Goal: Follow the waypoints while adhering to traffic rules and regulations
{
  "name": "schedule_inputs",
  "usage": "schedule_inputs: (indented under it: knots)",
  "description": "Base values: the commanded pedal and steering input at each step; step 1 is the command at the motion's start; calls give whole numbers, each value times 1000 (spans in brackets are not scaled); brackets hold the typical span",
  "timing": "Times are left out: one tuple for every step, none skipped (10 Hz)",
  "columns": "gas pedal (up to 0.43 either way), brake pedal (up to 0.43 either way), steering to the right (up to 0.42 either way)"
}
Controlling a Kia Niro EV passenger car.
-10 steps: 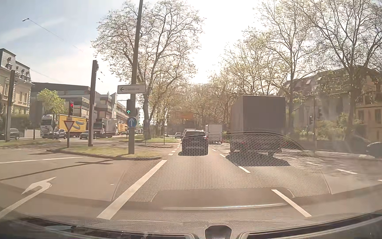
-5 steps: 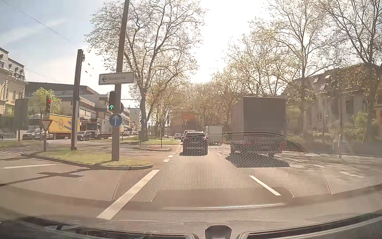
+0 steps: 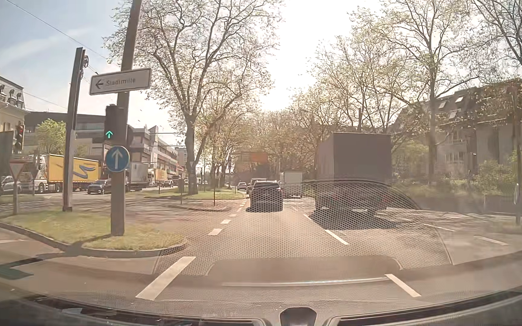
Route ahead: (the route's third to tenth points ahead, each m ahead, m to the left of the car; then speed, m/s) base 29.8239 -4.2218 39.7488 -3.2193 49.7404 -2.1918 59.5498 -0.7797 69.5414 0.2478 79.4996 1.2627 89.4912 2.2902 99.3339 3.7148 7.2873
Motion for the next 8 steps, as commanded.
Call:
schedule_inputs:
  knots:
    - [138,0,-5]
    - [138,0,-5]
    - [138,0,-5]
    - [138,0,-5]
    - [138,0,-5]
    - [138,0,-5]
    - [138,0,-5]
    - [138,0,-5]
